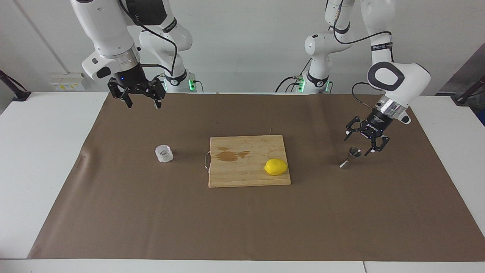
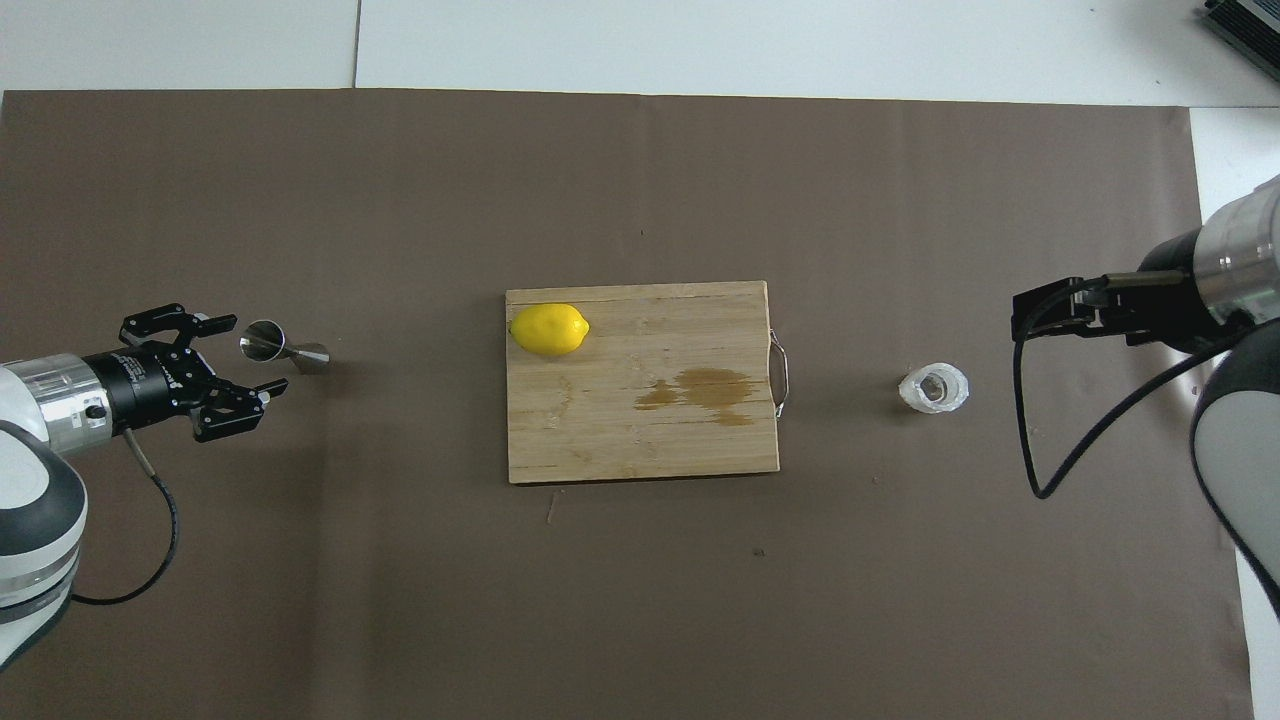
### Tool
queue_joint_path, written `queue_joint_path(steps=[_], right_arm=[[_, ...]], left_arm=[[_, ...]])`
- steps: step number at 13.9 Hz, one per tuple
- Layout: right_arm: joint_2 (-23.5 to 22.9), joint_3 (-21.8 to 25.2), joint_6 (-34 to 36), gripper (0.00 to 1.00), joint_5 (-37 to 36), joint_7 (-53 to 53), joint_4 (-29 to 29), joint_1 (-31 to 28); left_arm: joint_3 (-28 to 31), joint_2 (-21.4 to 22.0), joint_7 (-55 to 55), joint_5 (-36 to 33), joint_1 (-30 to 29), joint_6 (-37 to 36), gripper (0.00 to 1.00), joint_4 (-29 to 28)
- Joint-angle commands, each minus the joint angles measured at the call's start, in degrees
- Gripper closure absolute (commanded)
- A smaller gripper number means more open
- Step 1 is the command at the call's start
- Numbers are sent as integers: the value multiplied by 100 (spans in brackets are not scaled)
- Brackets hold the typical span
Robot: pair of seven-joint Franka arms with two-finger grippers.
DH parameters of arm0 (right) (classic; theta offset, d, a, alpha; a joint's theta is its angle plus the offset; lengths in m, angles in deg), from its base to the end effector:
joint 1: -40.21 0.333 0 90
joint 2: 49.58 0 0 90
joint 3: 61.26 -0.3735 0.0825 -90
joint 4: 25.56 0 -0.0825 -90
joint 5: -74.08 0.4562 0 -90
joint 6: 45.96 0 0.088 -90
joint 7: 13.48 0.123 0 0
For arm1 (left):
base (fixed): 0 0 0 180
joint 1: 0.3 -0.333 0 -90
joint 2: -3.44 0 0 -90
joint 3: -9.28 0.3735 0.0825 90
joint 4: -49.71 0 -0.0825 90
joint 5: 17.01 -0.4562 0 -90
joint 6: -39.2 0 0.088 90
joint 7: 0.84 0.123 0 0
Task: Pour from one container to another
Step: 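Open the left gripper and move it toward the metal cup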
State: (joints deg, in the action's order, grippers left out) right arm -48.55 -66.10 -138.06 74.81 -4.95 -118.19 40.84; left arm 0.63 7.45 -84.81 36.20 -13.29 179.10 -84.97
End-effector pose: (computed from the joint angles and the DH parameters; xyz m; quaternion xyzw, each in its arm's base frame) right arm 0.6202 0.0614 0.6554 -0.9996 0.0269 -0.0036 0.0061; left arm 0.5648 0.0331 0.3724 0.4189 0.8502 -0.1423 0.2853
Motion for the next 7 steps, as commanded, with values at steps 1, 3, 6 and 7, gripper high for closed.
queue_joint_path(steps=[1,3,6,7], right_arm=[[126,-16,25,0,6,-18,-124,-28],[126,-16,25,0,6,-18,-124,-28],[126,-16,25,0,6,-18,-124,-28],[126,-16,25,0,6,-18,-124,-28]], left_arm=[[39,144,-67,111,86,300,0,-182],[39,126,-67,111,103,406,0,-190],[30,30,-84,163,208,660,0,-164],[30,12,-102,312,235,740,0,-164]])
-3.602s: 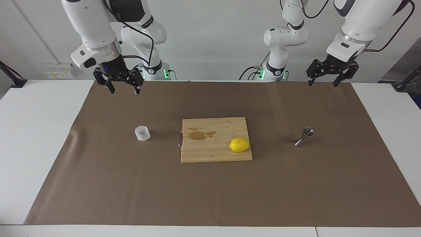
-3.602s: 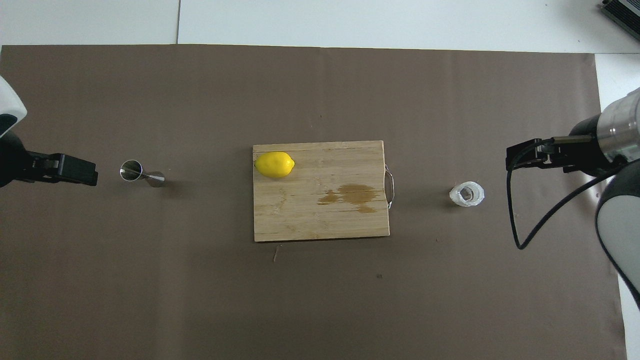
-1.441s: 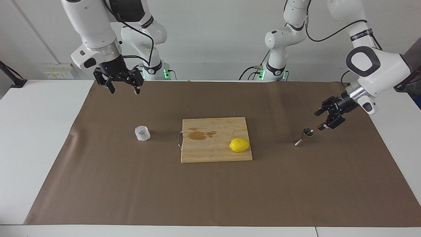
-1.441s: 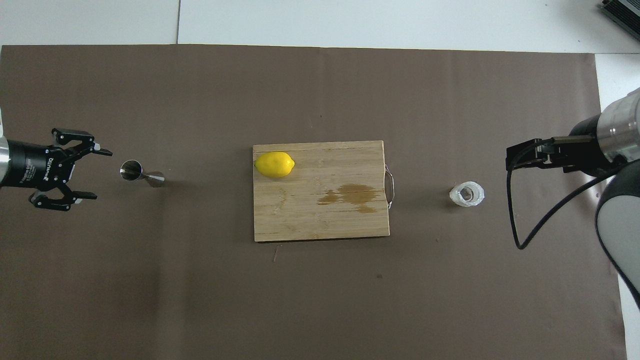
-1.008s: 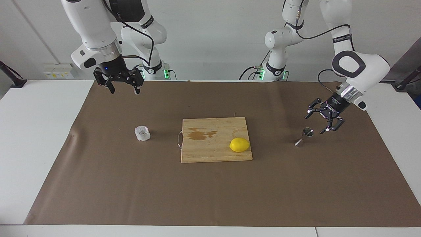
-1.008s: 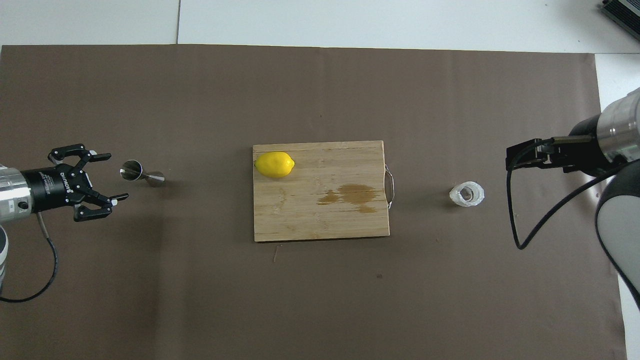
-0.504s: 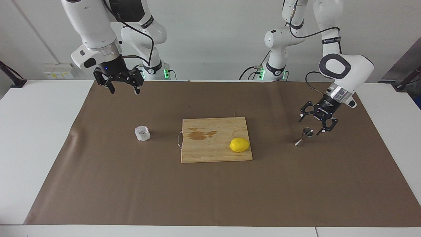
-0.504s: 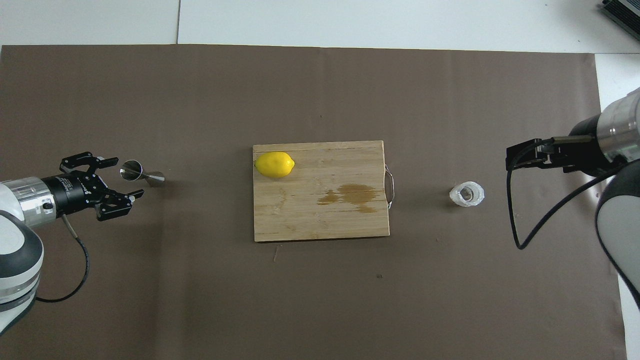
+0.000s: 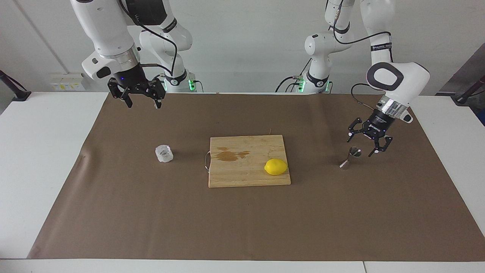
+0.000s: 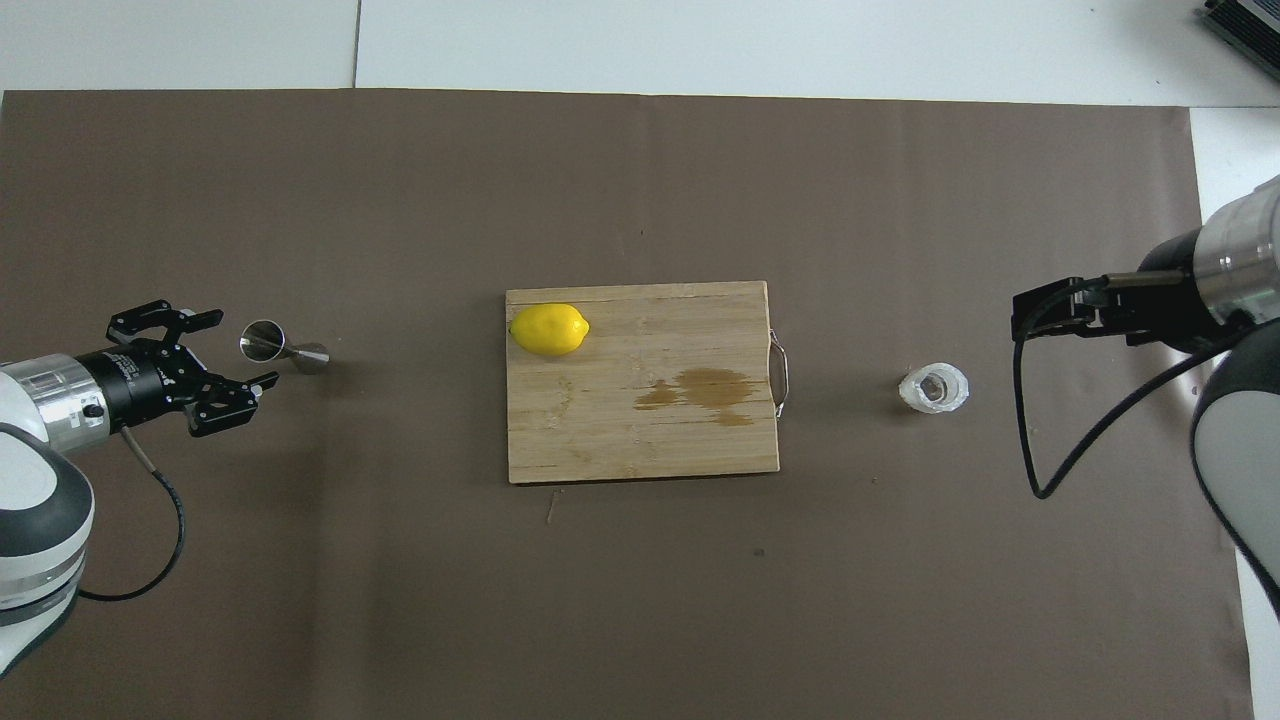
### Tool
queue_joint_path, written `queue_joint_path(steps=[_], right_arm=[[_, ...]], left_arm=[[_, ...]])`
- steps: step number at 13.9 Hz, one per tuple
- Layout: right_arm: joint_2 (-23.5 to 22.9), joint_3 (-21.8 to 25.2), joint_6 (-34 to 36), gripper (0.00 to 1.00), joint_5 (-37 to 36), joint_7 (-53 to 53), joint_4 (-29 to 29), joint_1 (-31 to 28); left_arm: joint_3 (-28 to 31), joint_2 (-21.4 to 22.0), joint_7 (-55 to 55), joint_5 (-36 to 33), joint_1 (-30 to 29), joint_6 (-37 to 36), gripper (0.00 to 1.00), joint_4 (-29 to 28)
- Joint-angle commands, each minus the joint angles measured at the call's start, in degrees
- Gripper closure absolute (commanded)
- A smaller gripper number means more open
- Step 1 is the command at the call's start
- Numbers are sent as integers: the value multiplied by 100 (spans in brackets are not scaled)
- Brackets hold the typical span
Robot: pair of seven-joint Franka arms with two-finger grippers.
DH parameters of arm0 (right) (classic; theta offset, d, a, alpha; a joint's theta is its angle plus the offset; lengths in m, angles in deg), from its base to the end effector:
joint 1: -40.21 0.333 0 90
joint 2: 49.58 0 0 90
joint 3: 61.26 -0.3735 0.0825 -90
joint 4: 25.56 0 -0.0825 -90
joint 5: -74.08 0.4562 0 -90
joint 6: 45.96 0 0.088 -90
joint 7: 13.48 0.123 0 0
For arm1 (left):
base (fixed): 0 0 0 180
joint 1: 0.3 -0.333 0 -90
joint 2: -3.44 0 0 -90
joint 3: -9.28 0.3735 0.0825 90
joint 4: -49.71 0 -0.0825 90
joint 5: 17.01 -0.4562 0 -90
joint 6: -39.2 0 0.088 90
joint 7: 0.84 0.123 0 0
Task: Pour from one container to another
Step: 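Open the left gripper and move it toward the metal cup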
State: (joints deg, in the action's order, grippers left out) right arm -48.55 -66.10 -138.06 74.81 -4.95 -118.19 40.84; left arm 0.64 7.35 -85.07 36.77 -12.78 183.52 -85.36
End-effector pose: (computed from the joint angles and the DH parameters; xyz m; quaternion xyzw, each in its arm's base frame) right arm 0.6202 0.0614 0.6554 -0.9996 0.0269 -0.0036 0.0061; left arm 0.5671 0.0376 0.3730 0.4056 0.8574 -0.1141 0.2956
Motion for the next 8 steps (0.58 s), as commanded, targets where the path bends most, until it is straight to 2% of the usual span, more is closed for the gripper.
queue_joint_path(steps=[1,8], right_arm=[[126,-16,25,0,6,-18,-124,-28],[126,-16,25,0,6,-18,-124,-28]], left_arm=[[29,22,-110,395,228,324,0,-134],[38,-109,-234,458,299,518,0,-143]])
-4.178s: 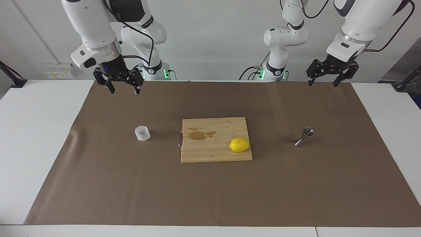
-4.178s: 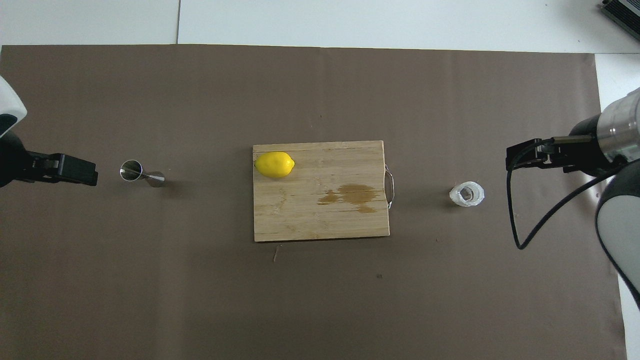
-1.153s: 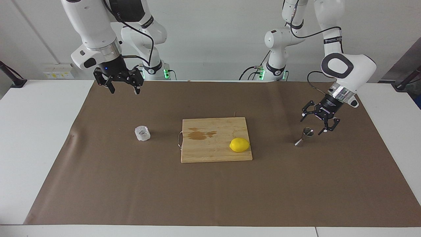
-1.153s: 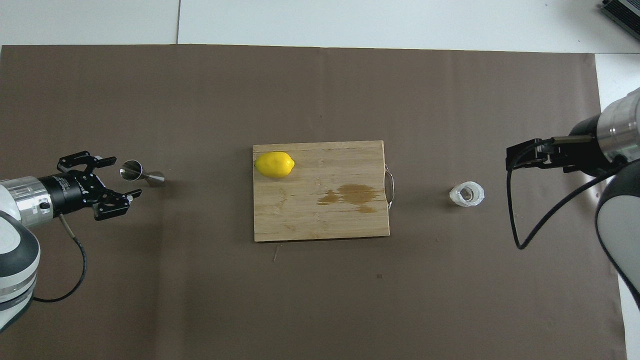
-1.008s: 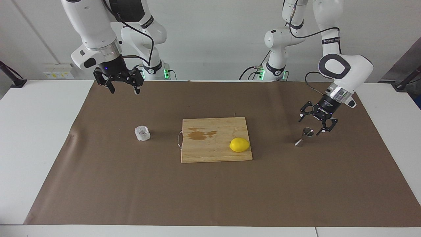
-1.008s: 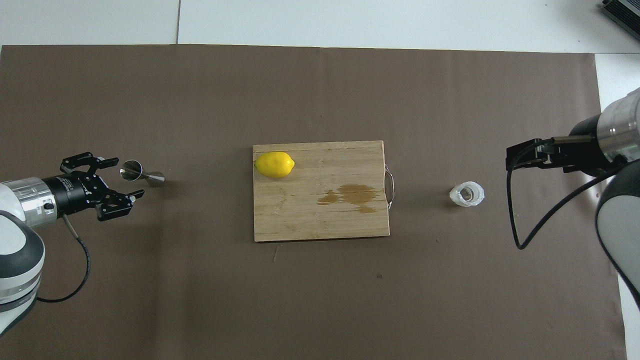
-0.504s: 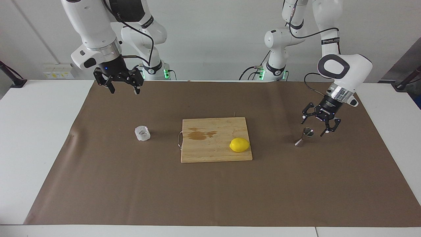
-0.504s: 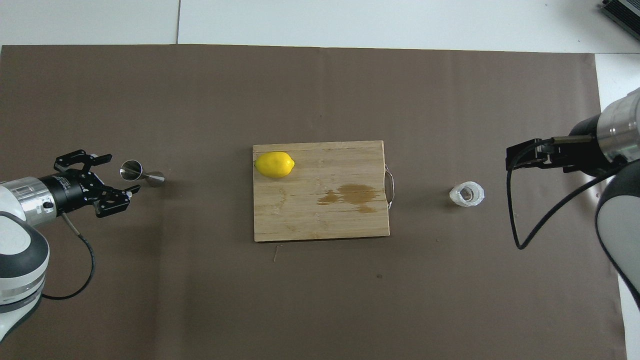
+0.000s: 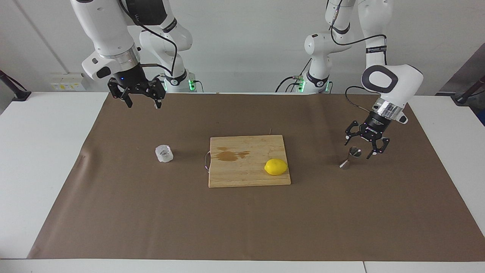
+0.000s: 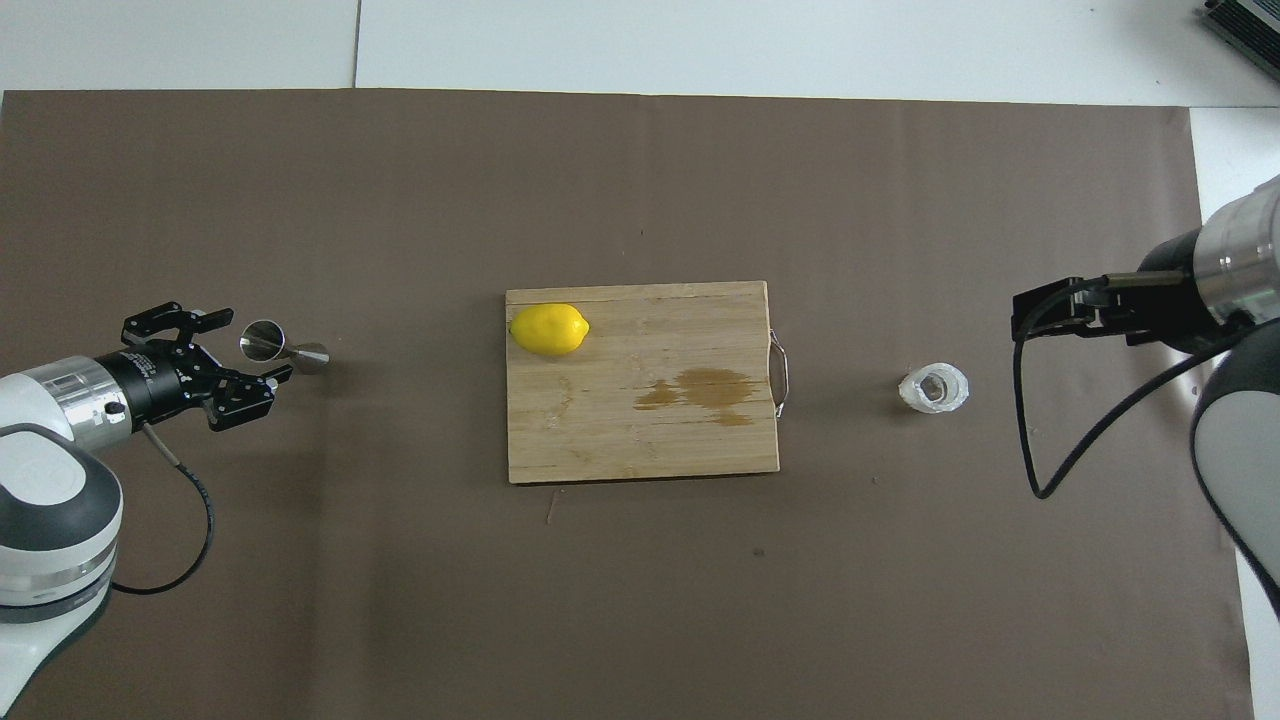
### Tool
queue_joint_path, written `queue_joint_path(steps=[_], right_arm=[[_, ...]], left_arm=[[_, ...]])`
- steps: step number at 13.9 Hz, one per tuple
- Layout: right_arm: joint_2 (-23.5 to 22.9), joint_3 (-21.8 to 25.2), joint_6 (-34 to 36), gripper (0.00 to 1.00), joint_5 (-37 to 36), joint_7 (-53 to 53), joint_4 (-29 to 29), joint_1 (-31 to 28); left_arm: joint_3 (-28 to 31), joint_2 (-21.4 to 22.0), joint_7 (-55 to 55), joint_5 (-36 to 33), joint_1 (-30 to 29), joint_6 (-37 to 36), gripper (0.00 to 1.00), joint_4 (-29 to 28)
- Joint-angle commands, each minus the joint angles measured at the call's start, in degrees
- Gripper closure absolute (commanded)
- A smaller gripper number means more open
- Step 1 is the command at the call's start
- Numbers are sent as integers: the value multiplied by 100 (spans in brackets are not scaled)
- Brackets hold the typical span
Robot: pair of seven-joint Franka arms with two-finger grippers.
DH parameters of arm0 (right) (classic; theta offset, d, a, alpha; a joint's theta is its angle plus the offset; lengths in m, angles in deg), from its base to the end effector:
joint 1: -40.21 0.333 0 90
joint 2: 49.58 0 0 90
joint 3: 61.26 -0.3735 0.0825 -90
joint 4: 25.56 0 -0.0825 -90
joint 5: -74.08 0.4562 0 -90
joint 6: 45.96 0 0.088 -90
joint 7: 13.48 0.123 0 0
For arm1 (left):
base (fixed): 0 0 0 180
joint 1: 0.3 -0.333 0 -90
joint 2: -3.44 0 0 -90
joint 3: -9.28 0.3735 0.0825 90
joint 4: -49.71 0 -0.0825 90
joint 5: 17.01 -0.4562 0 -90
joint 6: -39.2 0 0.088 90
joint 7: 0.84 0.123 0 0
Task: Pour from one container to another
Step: 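Open the left gripper and move it toward the metal cup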
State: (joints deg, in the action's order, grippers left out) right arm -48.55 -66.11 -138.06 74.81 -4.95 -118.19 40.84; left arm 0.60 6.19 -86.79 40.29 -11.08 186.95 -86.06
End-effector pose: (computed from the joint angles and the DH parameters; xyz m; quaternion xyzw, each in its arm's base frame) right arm 0.6201 0.0615 0.6554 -0.9996 0.0268 -0.0036 0.0061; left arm 0.5673 0.0281 0.3593 0.3701 0.8710 -0.1175 0.3009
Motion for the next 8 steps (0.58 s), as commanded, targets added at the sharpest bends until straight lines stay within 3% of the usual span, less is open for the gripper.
queue_joint_path(steps=[1,4,8], right_arm=[[126,-16,25,0,6,-18,-124,-28],[126,-16,25,0,6,-18,-124,-28],[126,-16,25,0,6,-18,-124,-28]], left_arm=[[43,6,-71,106,146,175,0,-73],[42,6,-71,106,155,175,0,-73],[43,6,-71,106,181,184,18,-73]])
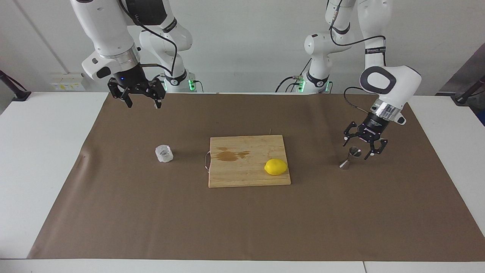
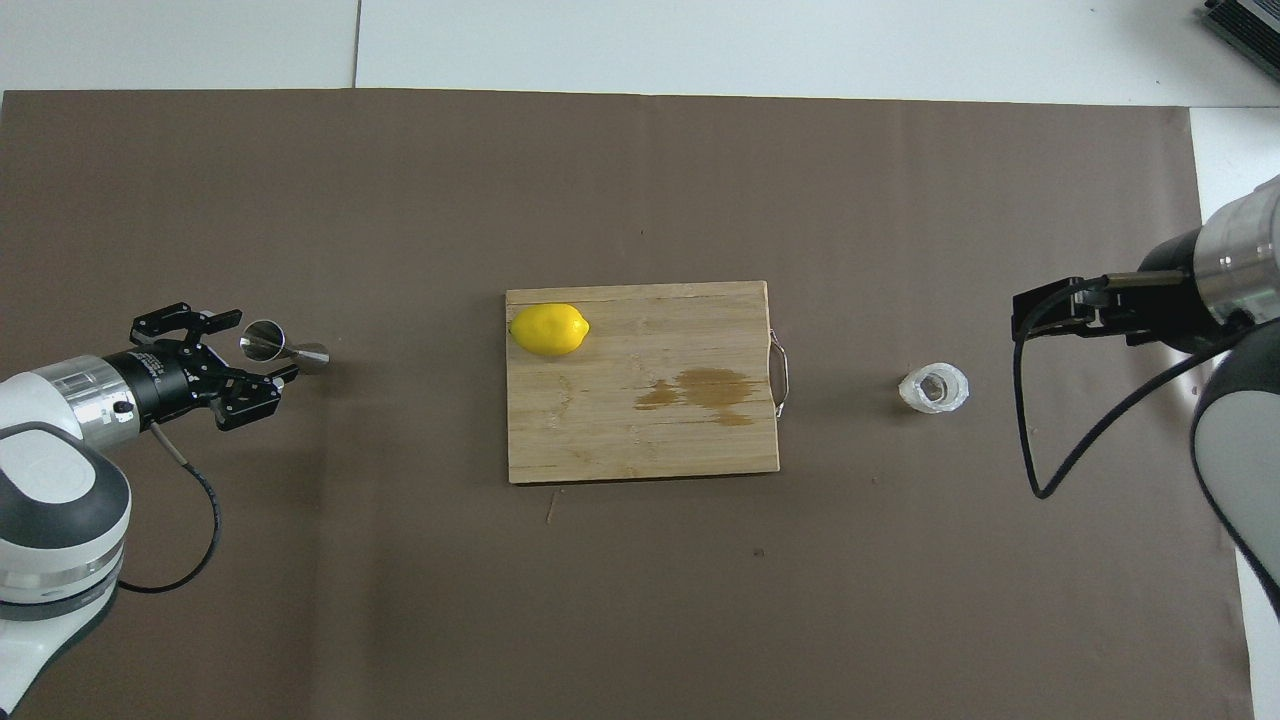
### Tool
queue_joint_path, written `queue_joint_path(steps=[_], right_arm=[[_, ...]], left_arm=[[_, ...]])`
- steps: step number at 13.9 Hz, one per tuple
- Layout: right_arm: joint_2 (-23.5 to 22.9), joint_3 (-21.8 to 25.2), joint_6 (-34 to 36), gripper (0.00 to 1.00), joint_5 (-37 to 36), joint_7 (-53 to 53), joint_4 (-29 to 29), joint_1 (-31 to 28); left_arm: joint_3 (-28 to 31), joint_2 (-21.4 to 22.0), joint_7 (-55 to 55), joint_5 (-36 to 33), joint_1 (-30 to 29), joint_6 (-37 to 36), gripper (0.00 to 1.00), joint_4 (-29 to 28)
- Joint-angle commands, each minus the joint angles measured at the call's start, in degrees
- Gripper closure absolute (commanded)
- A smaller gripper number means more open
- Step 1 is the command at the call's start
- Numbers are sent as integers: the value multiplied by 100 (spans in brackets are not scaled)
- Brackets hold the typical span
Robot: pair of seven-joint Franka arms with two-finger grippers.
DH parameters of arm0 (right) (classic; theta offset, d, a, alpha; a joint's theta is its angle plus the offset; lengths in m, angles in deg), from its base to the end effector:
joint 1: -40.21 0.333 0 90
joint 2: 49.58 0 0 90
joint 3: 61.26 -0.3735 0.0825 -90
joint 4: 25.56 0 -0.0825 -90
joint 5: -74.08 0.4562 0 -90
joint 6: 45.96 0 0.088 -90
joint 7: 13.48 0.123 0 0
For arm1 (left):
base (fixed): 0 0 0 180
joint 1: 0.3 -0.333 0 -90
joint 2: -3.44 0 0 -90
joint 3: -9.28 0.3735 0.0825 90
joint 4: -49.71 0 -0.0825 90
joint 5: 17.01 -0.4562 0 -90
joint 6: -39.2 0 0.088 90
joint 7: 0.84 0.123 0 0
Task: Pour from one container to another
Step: 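Open the left gripper and move it toward the metal cup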
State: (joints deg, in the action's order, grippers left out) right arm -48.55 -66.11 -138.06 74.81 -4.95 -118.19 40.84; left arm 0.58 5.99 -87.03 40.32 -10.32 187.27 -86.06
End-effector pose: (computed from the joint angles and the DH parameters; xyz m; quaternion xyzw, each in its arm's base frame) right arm 0.6201 0.0615 0.6554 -0.9996 0.0268 -0.0036 0.0061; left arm 0.5680 0.0211 0.3577 0.3729 0.8702 -0.1187 0.2995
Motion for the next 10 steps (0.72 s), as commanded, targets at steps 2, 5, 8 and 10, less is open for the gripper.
queue_joint_path(steps=[2,5,8,10], right_arm=[[126,-16,25,0,6,-18,-124,-28],[126,-16,25,0,6,-18,-124,-28],[126,-16,25,0,6,-18,-124,-28],[126,-16,25,0,6,-18,-124,-28]], left_arm=[[44,26,-47,103,106,152,34,-73],[44,26,-38,103,114,135,78,-73],[44,26,-38,95,114,91,100,-56],[44,9,-21,86,106,-101,100,58]])
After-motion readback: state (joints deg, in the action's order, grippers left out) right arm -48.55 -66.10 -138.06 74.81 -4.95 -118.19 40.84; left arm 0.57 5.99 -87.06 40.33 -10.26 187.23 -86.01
